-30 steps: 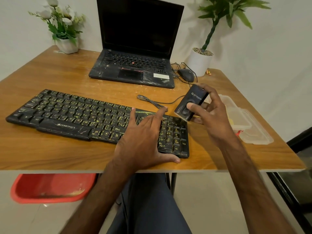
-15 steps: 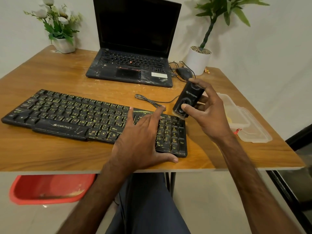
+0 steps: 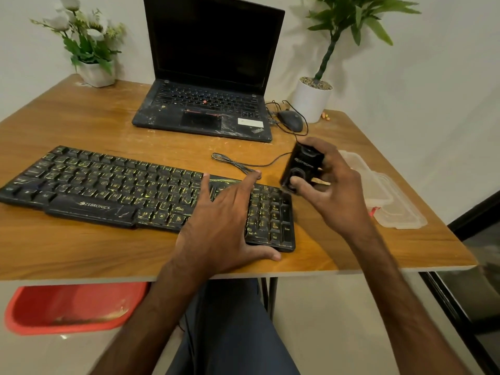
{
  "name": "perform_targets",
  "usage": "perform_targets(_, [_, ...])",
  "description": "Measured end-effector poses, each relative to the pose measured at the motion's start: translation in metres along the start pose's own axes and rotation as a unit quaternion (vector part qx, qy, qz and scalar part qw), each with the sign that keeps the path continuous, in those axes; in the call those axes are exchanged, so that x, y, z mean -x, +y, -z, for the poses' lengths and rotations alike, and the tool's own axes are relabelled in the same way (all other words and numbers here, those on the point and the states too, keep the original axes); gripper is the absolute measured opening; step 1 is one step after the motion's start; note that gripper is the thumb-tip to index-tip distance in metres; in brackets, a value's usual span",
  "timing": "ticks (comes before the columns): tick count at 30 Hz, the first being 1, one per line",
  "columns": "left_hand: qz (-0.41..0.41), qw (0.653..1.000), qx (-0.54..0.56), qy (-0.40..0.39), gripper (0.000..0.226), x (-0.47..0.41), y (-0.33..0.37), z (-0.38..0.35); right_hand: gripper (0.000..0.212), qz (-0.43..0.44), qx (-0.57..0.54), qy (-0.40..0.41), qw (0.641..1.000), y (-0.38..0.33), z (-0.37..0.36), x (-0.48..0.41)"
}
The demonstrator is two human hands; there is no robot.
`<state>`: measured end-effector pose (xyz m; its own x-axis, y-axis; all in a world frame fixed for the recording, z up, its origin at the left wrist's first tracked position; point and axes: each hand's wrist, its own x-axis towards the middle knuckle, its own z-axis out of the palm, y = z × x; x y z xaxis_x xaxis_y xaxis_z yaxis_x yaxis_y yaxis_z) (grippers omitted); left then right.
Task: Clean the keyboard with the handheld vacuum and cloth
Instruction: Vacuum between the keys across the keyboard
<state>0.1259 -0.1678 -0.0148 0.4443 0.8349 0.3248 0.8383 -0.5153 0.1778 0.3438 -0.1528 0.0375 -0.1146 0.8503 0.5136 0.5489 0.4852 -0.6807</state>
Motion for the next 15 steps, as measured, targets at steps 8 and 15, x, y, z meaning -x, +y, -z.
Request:
perform_targets(8, [0.006, 1.000, -0.007, -0.004, 0.142, 0.000, 0.000, 0.000, 0.061, -0.007, 0.032, -0.037, 0.999, 0.011, -0.006, -0.004])
perform_targets(15, [0.004, 1.000, 0.000, -0.009, 0.141, 0.000, -0.001, -0.001, 0.060, -0.002, 0.011, -0.005, 1.000, 0.008, -0.001, 0.003])
